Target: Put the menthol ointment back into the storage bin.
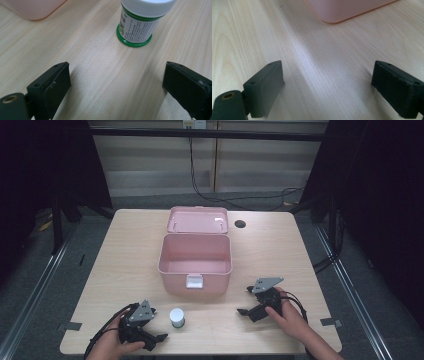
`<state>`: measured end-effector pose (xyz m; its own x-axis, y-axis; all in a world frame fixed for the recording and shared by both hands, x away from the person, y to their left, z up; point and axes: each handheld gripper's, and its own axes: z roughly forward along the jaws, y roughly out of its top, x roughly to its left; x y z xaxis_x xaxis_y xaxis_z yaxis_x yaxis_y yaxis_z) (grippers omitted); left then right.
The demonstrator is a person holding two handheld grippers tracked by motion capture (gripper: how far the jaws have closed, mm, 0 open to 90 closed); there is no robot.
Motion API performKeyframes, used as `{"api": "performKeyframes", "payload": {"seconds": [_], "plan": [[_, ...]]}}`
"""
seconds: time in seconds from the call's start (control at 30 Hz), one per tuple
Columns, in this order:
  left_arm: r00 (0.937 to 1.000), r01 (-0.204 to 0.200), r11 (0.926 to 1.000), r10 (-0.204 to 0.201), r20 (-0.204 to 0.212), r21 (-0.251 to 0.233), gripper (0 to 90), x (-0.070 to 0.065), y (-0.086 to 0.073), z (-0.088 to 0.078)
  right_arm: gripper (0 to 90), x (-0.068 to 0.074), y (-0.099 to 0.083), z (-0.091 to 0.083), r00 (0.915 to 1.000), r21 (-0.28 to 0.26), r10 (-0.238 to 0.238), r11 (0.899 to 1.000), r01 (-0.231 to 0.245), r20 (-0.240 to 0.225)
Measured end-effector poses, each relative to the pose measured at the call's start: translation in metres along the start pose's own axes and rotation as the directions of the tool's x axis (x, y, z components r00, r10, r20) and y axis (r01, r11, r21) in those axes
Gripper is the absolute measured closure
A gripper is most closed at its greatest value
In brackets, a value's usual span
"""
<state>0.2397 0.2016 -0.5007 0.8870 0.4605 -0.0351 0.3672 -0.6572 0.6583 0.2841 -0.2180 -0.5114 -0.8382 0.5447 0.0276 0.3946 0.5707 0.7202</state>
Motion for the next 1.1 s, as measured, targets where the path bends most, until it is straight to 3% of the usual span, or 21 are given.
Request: {"api": "performKeyframes", "payload": {"seconds": [0.2,0.4,0.57,0.7,0.73,0.83,0.93,1.0,1.1], "plan": [[0.9995,0.027,0.9980,-0.026,-0.020,0.057,7.8,-0.003,0.008,0.000,10.0,0.000,0.000,0.000,1.0000,0.000,0.000,1.000,0.000,0.000],[0.9993,0.035,0.9877,-0.033,-0.018,0.153,15.4,-0.003,0.018,-0.002,10.0,0.000,0.000,0.000,1.0000,0.000,0.000,1.000,0.000,0.000],[0.9980,0.056,0.9683,-0.061,0.016,0.244,16.5,-0.003,0.028,-0.003,10.0,0.000,0.000,0.000,1.0000,0.000,0.000,1.000,0.000,0.000],[0.9970,0.064,0.9441,-0.075,0.021,0.324,18.3,-0.004,0.036,-0.003,10.0,0.000,0.000,0.000,1.0000,0.000,0.000,1.000,0.000,0.000],[0.9969,0.058,0.9351,-0.073,0.030,0.350,18.5,-0.004,0.040,-0.003,10.0,0.000,0.000,0.000,1.0000,0.000,0.000,1.000,0.000,0.000],[0.9976,0.040,0.9243,-0.058,0.038,0.380,19.6,-0.005,0.047,-0.003,10.0,0.000,0.000,0.000,1.0000,0.000,0.000,1.000,0.000,0.000],[0.9959,0.049,0.9150,-0.076,0.050,0.400,21.1,-0.005,0.054,-0.004,10.0,0.000,0.000,0.000,1.0000,0.000,0.000,1.000,0.000,0.000],[0.9948,0.055,0.9129,-0.085,0.057,0.405,22.1,-0.005,0.058,-0.004,10.0,0.000,0.000,0.000,1.0000,0.000,0.000,1.000,0.000,0.000],[0.9940,0.062,0.8973,-0.095,0.054,0.437,22.9,-0.005,0.063,-0.004,10.0,0.000,0.000,0.000,1.0000,0.000,0.000,1.000,0.000,0.000]]}}
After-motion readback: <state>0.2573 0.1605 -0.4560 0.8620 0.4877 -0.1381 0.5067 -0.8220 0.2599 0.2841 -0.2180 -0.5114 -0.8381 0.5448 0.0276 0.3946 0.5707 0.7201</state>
